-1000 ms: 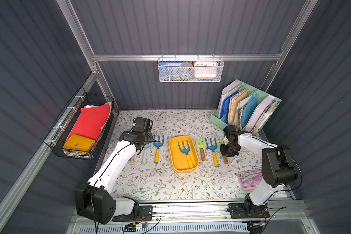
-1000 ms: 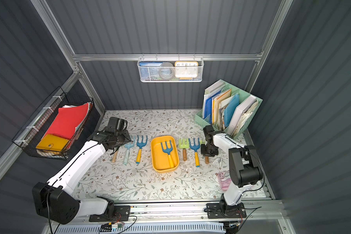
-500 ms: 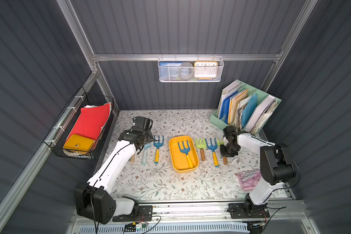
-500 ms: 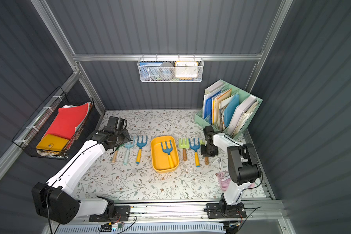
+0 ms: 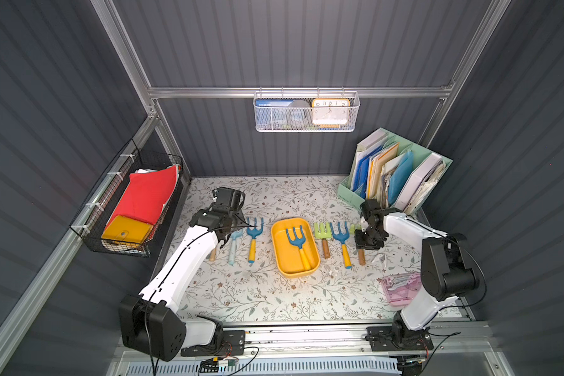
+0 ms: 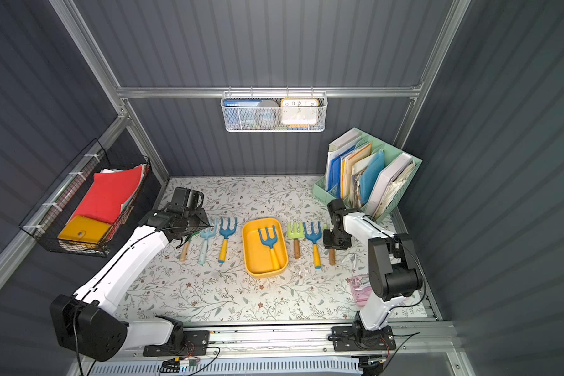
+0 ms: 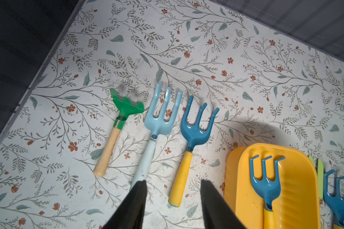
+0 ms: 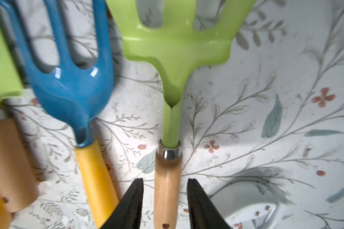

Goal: Take the hand rake out of the storage box
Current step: Place the rake at the center of the board, then pick up the rake from the storage box.

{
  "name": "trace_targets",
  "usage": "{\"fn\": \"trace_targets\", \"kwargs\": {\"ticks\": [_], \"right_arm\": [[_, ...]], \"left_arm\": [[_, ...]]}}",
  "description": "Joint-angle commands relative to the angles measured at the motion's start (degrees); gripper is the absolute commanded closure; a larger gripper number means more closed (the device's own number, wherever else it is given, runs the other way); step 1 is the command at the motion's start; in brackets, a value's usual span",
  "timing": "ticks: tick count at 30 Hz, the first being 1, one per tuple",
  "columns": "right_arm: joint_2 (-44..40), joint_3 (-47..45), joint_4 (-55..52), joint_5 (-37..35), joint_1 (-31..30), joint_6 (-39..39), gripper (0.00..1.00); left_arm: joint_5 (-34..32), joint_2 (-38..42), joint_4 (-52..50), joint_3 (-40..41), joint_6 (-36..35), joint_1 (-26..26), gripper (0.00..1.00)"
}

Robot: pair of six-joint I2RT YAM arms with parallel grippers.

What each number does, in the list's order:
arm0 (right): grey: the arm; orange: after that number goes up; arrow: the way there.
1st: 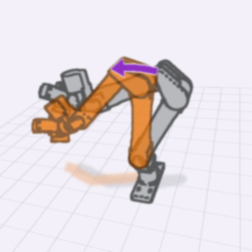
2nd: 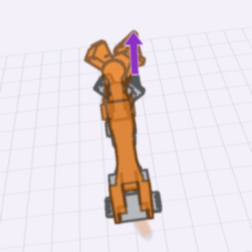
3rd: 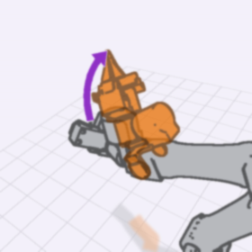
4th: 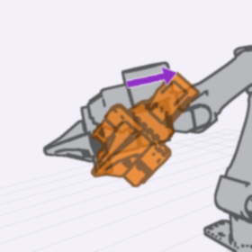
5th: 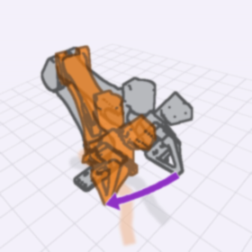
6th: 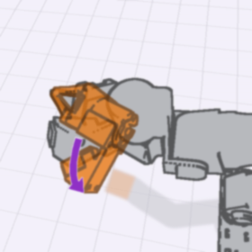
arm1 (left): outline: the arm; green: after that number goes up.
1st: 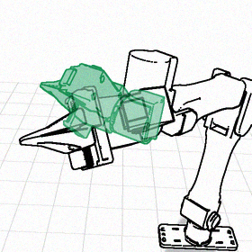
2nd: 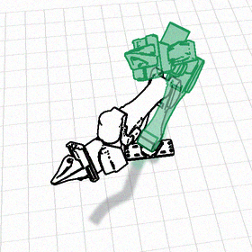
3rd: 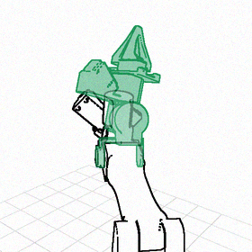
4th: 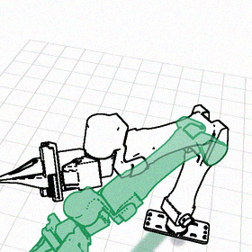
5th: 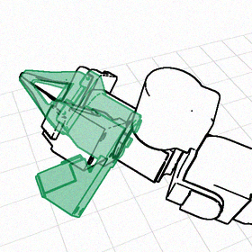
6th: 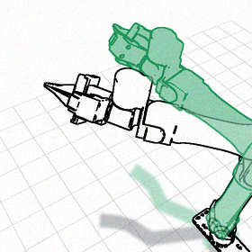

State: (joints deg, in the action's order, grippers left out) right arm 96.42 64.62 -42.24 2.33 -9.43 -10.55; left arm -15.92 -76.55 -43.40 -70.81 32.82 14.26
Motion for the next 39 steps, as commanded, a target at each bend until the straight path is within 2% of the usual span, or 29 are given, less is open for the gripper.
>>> {"fn": "trace_targets", "kwargs": {"ticks": [1, 5, 8, 13, 18, 25, 39], "right_arm": [[-4.24, 3.79, -1.46, 2.13, -1.39, -2.2, 0.57], [-6.62, 7.04, -1.73, -0.25, -7.94, -4.9, 0.55], [-5.64, 10.48, -2.08, -2.31, -15.12, -7.46, 0.55], [-1.36, 14.78, -0.31, -4.18, -26.84, -12.15, 0.55], [4.61, 15.93, 2.45, -7.29, -34.45, -16.93, 0.55], [10.74, 15.9, 4.87, -13.79, -38.2, -21.39, 0.53], [17.83, 16.61, 7.9, -13.06, -38.6, -23.97, 0.58]], "left_arm": [[-1.18, 1.22, -1.43, 0.3, -0.54, -0.37, 0.51], [-0.63, 0.73, -1.09, 0.32, -0.47, -0.42, 0.51], [-0.16, 0.04, -0.81, 0.05, -0.43, -0.38, 0.51], [0.36, -1.04, -0.72, -0.63, -0.56, -0.38, 0.51], [0.45, -1.49, -0.55, -1.08, -0.55, -0.37, 0.51], [0.03, -0.43, -0.55, 0.18, -0.91, -0.38, 0.51], [0.32, 0.44, 0.29, 1.54, -0.81, -0.38, 0.51]]}}
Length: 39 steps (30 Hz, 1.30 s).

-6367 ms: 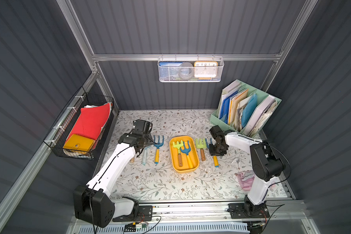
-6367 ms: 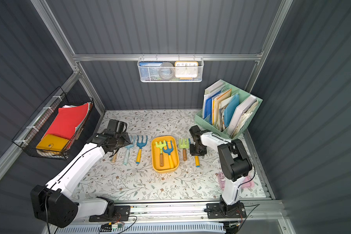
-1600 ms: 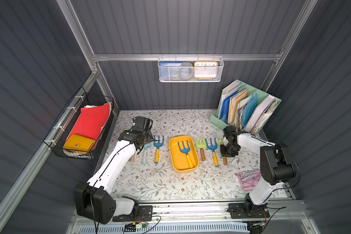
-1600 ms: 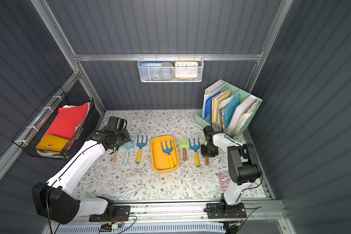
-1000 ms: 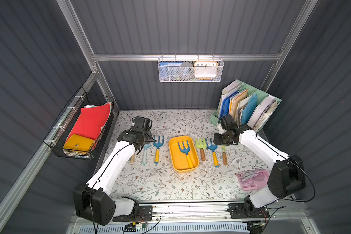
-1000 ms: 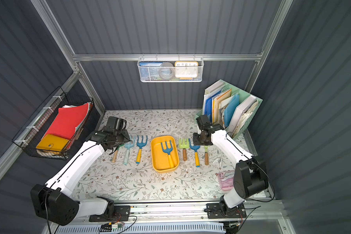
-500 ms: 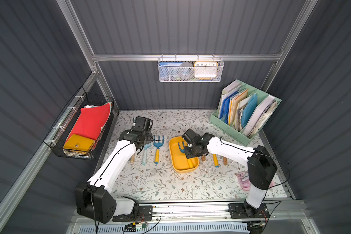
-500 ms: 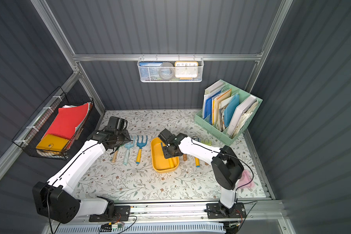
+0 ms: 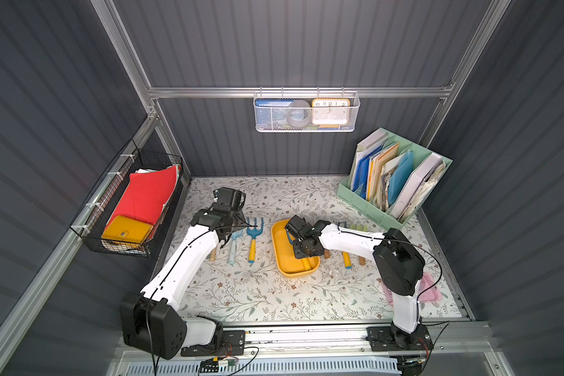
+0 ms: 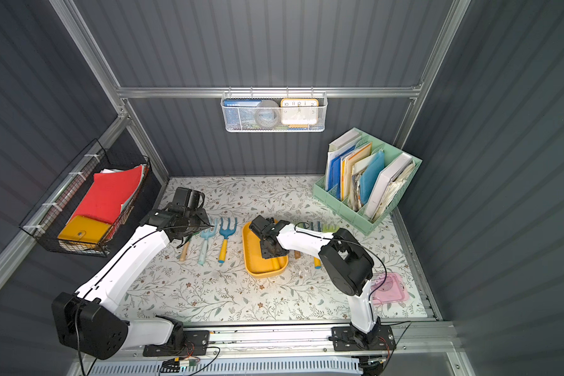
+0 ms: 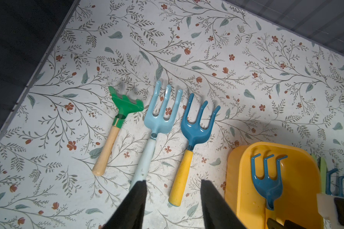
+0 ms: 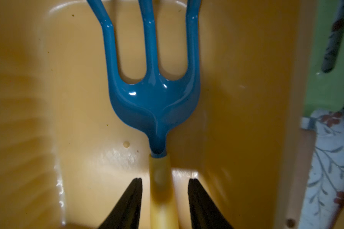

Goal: Take the hand rake out of the storage box
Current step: Pick up the rake from the storage box.

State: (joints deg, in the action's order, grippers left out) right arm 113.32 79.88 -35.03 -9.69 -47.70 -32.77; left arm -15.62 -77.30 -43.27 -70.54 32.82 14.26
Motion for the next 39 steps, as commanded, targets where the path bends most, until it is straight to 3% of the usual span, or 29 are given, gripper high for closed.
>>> {"fn": "trace_targets", "kwargs": {"ticks": [1, 7, 13, 21, 26, 31, 39], "right_arm": [[1.36, 1.49, 0.86, -0.86, -0.37, -2.05, 0.59], [2.47, 1.65, 2.65, 0.31, -0.46, -3.86, 0.76], [-0.54, 2.29, 3.28, 0.29, -0.55, -3.62, 0.84], [-9.48, 1.36, 4.48, -0.59, -0.54, -2.24, 0.87], [-16.41, -1.32, 4.47, -4.36, 0.19, -1.36, 0.87], [-21.79, -6.24, 4.56, -4.86, 4.72, -0.07, 0.87], [-27.61, -13.73, 3.56, -3.58, 11.87, 1.51, 0.87]], "left_arm": [[0.14, 1.18, 0.19, 1.31, -0.74, -0.42, 0.51], [0.06, 1.92, 0.21, 2.2, -0.43, -0.37, 0.51], [0.85, 1.13, 0.55, 2.6, -0.32, -0.38, 0.51], [5.83, -2.07, 3.01, 1.99, -0.74, 1.4, 0.53], [7.29, -4.38, 6.02, 2.63, 1.77, 7.32, 0.53], [6.68, -10.11, 7.48, 1.25, 4.22, 13.54, 0.53], [9.42, -16.66, 10.68, 3.69, 6.25, 17.04, 0.54]]}}
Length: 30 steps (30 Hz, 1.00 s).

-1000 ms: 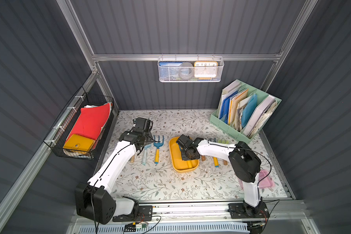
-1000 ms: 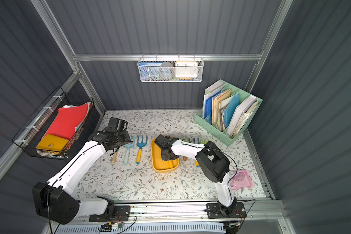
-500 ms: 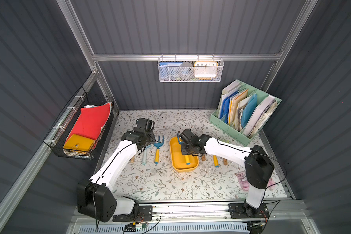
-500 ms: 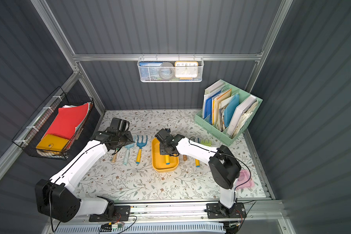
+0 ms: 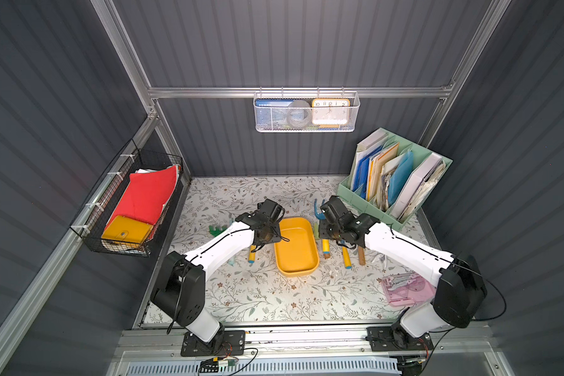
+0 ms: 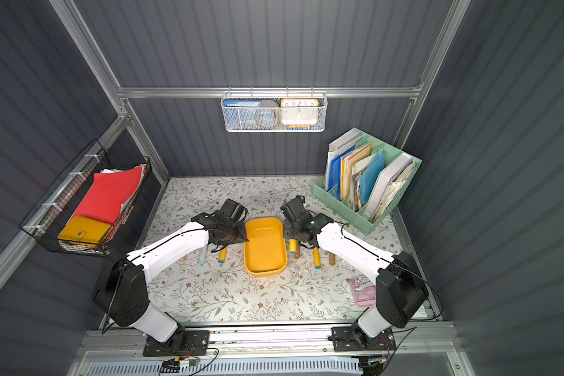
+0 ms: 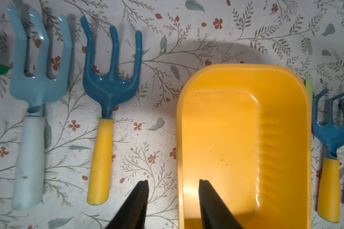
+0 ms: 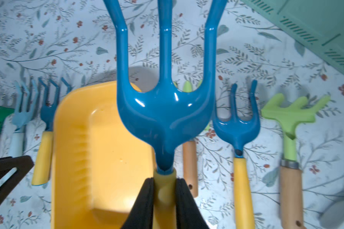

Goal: Take the hand rake out of the storage box
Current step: Pick up the rake from the storage box, then move the storage box to the center of the board.

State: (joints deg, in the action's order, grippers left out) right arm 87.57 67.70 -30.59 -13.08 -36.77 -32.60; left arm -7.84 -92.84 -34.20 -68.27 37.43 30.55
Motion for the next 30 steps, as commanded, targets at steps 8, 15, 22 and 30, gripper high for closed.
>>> {"fn": "trace_targets", "kwargs": {"ticks": [8, 15, 22, 30], "right_arm": [[-1.46, -2.85, -3.46, 0.83, 2.21, 3.73, 0.87], [-0.22, -2.32, -4.6, 2.16, 2.23, 4.1, 0.86], [1.05, -1.61, -3.87, 3.74, 2.21, 4.4, 0.86], [2.94, -1.44, -3.82, 7.16, 2.12, 4.4, 0.86]], "left_arm": [[1.29, -4.04, 3.26, 2.29, 1.77, 1.4, 0.59], [-0.54, -5.46, 1.92, 1.82, 0.95, 1.44, 0.65], [-2.28, -6.54, 1.2, 1.82, 0.62, 1.37, 0.72], [-6.13, -6.53, -1.31, 1.3, -0.67, 0.68, 0.8]]}}
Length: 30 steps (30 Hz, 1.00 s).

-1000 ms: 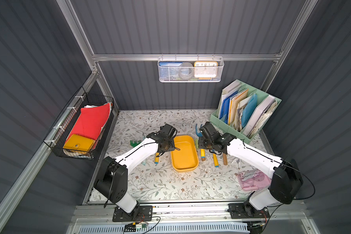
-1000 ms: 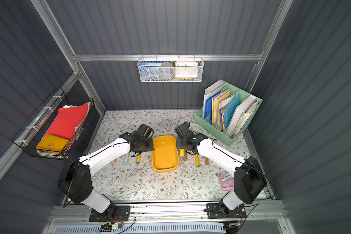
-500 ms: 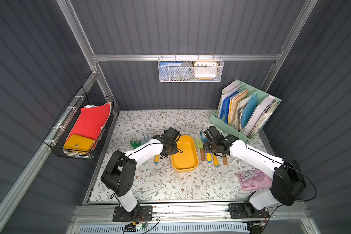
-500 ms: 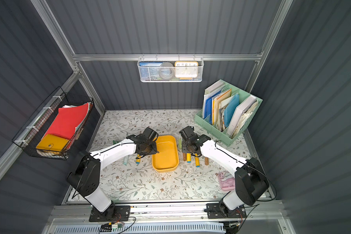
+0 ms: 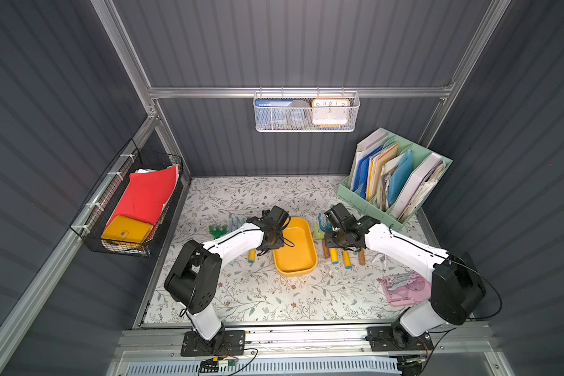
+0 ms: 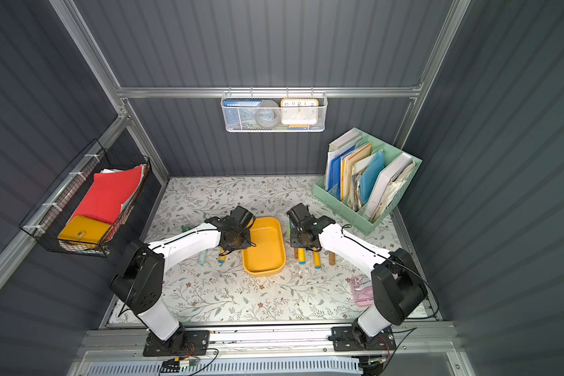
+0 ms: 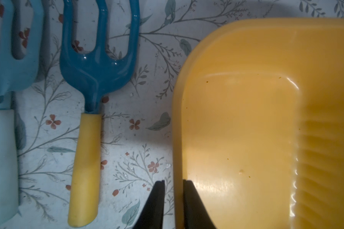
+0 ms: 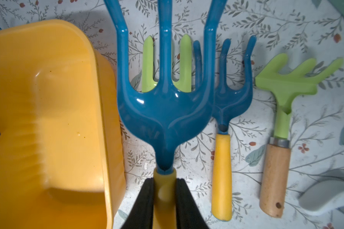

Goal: Take the hand rake out of the storage box
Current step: Move the storage box to the center of the board.

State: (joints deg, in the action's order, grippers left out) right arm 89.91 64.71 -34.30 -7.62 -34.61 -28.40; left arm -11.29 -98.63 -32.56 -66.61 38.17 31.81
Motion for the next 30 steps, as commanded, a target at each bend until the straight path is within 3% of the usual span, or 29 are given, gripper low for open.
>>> {"fn": "trace_targets", "kwargs": {"ticks": [1, 21, 30], "right_arm": [[0.83, 1.56, 0.12, 1.92, -0.19, 0.1, 0.86], [12.92, 10.62, 3.54, 3.4, -4.24, -2.17, 0.87], [17.91, 12.98, 4.16, 3.4, -4.24, -0.25, 0.87]], "left_arm": [[-2.81, -0.62, -3.1, -0.43, -1.6, -0.9, 0.81], [-0.46, -0.12, -3.51, 0.45, -16.63, -7.73, 0.82], [2.47, -0.35, -2.18, 0.04, -18.75, -7.97, 0.69]]}}
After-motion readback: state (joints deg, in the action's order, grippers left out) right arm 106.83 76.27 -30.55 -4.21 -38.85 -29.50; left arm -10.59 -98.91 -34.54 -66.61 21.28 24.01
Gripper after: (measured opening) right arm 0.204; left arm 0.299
